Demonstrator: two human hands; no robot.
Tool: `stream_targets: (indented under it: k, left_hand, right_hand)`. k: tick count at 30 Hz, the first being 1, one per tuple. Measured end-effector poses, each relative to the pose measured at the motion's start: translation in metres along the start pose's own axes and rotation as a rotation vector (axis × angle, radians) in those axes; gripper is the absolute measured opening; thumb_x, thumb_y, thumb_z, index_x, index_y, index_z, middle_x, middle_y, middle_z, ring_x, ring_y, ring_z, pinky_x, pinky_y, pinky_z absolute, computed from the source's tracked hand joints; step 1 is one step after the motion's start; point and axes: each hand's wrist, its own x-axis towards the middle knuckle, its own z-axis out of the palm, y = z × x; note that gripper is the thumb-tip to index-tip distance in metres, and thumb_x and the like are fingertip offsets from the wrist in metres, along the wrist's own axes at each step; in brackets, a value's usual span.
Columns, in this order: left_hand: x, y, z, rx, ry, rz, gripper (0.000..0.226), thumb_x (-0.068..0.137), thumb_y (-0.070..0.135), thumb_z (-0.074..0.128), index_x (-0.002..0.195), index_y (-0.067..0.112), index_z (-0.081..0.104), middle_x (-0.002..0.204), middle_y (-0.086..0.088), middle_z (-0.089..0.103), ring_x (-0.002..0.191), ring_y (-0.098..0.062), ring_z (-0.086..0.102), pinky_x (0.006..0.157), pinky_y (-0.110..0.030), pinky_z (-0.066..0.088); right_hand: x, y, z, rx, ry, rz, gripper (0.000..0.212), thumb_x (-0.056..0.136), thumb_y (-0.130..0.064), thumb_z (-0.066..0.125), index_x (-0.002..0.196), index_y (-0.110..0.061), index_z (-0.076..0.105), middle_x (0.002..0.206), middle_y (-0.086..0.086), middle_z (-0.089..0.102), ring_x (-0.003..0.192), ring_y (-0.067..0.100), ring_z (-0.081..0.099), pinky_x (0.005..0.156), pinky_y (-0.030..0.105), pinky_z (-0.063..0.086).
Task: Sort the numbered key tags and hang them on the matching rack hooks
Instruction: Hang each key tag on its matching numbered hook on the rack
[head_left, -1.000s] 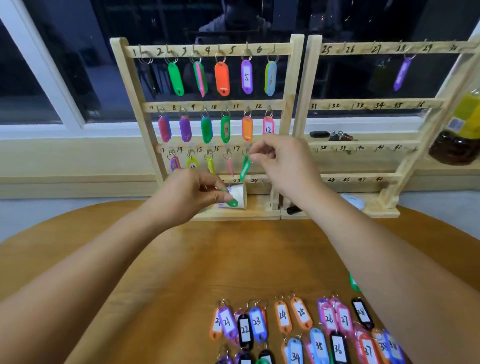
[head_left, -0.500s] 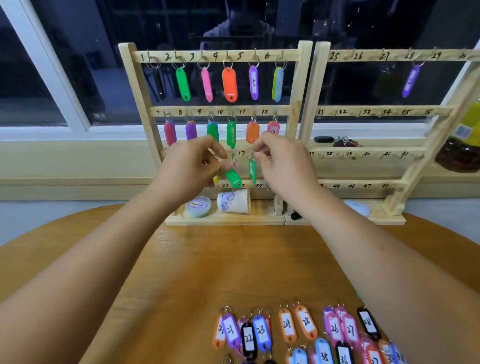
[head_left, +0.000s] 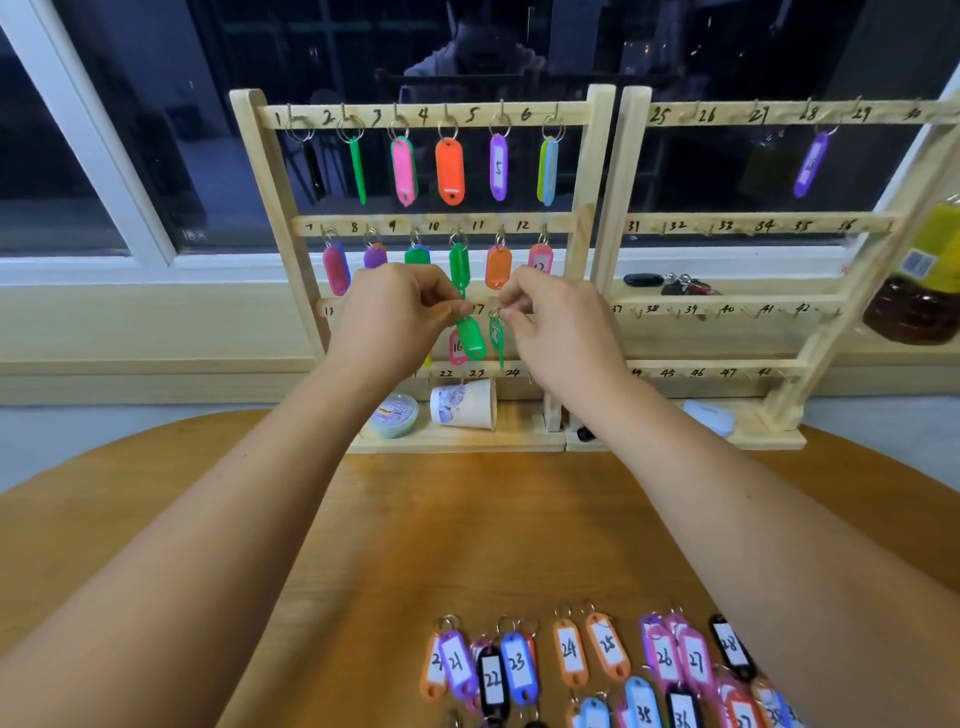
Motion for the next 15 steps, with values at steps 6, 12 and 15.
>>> stream_targets:
  k: [6, 12, 15]
  left_hand:
    - [0.002, -0.001, -0.001, 0.062, 0.009, -0.006, 0.023, 0.092, 0.048, 0.08, 0.094, 0.024, 0.079, 0.087, 0.009, 0.072, 0.078, -0.004, 0.065, 0.062, -0.02, 0.047]
    - [-0.012, 0.001, 0.0, -0.074, 0.093, -0.035, 0.014, 0.095, 0.042, 0.077, 0.091, 0.029, 0.077, 0.083, 0.012, 0.071, 0.08, -0.005, 0.066, 0.075, -0.038, 0.058]
    - [-0.031, 0.011, 0.001, -0.122, 0.106, -0.036, 0.008, 0.097, 0.035, 0.074, 0.091, 0.031, 0.074, 0.082, 0.015, 0.071, 0.078, -0.003, 0.066, 0.072, -0.035, 0.056]
  right_hand:
    - [-0.003, 0.002, -0.004, -0.008, 0.006, -0.03, 0.011, 0.102, -0.021, 0.066, 0.11, -0.026, 0.072, 0.099, -0.01, 0.075, 0.092, 0.015, 0.069, 0.08, 0.039, 0.061]
    - [-0.021, 0.009, -0.023, 0.083, 0.009, -0.051, 0.016, 0.101, -0.018, 0.064, 0.111, -0.027, 0.071, 0.108, -0.015, 0.068, 0.094, 0.008, 0.064, 0.084, 0.04, 0.06]
    - [-0.043, 0.019, -0.042, 0.141, 0.057, -0.019, 0.016, 0.1, -0.017, 0.065, 0.112, -0.025, 0.072, 0.106, -0.019, 0.06, 0.083, 0.005, 0.057, 0.081, 0.034, 0.055]
